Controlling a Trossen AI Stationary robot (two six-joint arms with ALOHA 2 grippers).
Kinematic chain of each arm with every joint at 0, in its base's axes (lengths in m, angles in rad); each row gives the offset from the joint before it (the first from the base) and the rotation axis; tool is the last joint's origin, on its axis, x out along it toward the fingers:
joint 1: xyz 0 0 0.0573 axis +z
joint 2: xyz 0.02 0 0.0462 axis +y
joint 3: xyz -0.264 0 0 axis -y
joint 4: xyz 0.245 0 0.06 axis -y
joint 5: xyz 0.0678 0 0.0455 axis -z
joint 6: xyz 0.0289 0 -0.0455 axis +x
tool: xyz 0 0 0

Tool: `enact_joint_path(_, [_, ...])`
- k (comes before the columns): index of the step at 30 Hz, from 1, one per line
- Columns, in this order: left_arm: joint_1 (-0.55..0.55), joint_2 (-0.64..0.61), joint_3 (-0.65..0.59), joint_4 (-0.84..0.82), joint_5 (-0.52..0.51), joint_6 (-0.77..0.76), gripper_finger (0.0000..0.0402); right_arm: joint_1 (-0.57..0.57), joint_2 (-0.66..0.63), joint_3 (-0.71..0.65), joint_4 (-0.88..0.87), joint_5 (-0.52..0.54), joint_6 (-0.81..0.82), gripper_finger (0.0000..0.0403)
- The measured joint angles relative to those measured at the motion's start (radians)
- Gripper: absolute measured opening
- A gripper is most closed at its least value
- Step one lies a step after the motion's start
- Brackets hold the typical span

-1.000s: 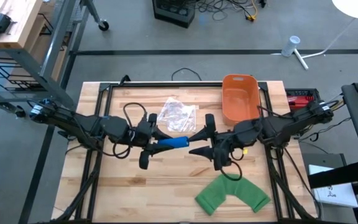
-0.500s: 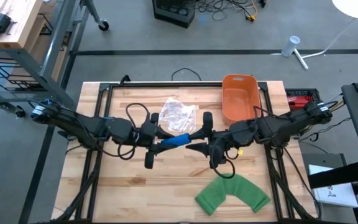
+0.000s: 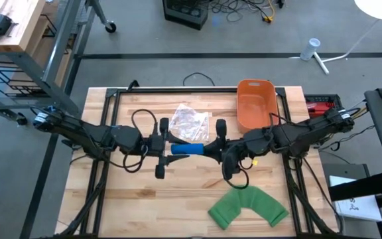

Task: Roll bandage
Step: Roll the blue bandage

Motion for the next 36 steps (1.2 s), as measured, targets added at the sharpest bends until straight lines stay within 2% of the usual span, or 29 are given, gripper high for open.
enact_joint_path(4, [-0.008, -0.003, 0.001, 0.0, -0.081, 0.149, 0.0219, 0.0, -0.032, 0.0, -0.012, 0.006, 0.099, 0.0006])
enact_joint_path(11, [-0.007, 0.031, 0.001, 0.009, -0.14, 0.38, 0.0292, -0.02, -0.083, 0.0, -0.065, -0.009, 0.335, 0.0005])
enact_joint_path(15, [-0.007, 0.07, 0.001, 0.06, -0.276, 0.527, 0.0312, -0.044, -0.09, 0.0, -0.126, -0.048, 0.505, 0.0005])
enact_joint_path(18, [-0.007, 0.093, 0.001, 0.09, -0.31, 0.599, 0.0317, -0.065, -0.09, -0.001, -0.18, -0.093, 0.605, 0.0004])
enact_joint_path(22, [-0.01, 0.108, 0.001, 0.11, -0.309, 0.601, 0.0314, -0.086, -0.09, -0.001, -0.218, -0.1, 0.625, 0.0004])
enact_joint_path(27, [-0.01, 0.106, 0.001, 0.095, -0.325, 0.533, 0.0289, -0.087, -0.09, -0.001, -0.204, -0.099, 0.597, 0.0004])
enact_joint_path(31, [-0.01, 0.1, 0.001, 0.089, -0.328, 0.53, 0.0253, -0.086, -0.09, -0.001, -0.204, -0.1, 0.599, 0.0003])
enact_joint_path(36, [-0.01, 0.098, 0.001, 0.056, -0.328, 0.494, 0.0188, -0.086, -0.09, -0.001, -0.204, -0.099, 0.61, 0.0003])
